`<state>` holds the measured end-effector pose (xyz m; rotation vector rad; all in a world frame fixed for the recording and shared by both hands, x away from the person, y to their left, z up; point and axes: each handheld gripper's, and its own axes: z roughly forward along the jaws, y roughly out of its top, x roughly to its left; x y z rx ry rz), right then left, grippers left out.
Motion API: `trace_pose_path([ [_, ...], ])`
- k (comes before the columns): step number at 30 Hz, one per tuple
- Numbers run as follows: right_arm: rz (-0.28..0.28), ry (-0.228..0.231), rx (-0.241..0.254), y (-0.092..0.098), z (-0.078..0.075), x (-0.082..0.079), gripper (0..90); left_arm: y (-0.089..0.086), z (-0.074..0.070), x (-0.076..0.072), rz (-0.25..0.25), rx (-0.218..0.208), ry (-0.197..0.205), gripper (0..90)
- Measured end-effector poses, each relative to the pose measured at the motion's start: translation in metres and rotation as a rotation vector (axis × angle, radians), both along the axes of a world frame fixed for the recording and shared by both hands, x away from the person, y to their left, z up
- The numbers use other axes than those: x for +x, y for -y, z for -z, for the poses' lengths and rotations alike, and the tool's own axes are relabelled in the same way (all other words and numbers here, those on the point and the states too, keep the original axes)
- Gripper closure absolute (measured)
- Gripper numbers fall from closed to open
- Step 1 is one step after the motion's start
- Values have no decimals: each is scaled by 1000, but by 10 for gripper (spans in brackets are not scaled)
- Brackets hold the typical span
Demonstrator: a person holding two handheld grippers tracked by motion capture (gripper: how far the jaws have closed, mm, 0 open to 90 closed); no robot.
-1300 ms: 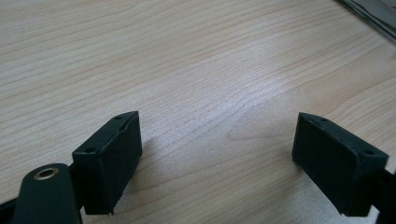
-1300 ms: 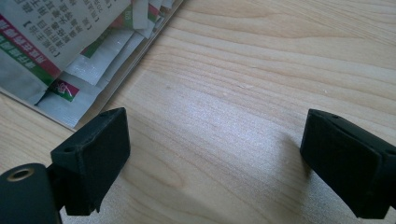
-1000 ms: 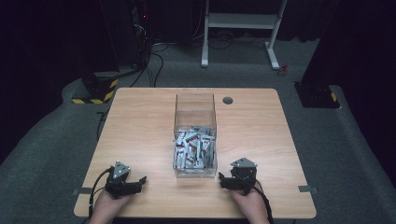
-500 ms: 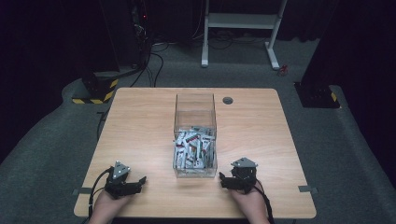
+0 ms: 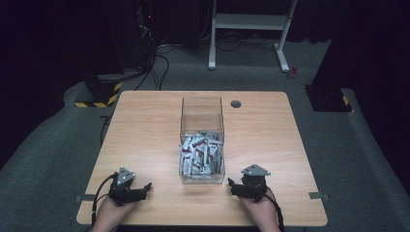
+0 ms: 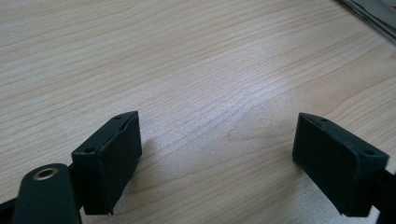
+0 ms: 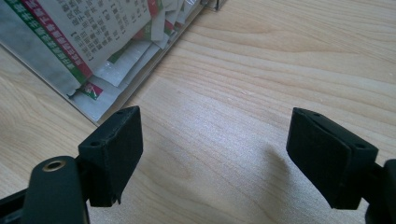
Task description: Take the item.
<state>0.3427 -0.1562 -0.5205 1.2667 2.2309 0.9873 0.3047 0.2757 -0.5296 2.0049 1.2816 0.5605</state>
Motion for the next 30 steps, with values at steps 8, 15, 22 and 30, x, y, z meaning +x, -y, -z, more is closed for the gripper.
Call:
trace_pose_path([
  [8, 9, 34, 10, 2, -5, -2, 214, 0, 0, 0, 0, -1, -1, 158],
  [15, 14, 61, 29, 6, -9, -4, 212, 0, 0, 0, 1, -1, -1, 158],
  [22, 10, 91, 36, 9, -15, -7, 223, 0, 0, 0, 2, 0, 0, 158],
  [30, 15, 96, 56, 11, -16, -7, 210, 0, 0, 0, 2, -1, 0, 158],
])
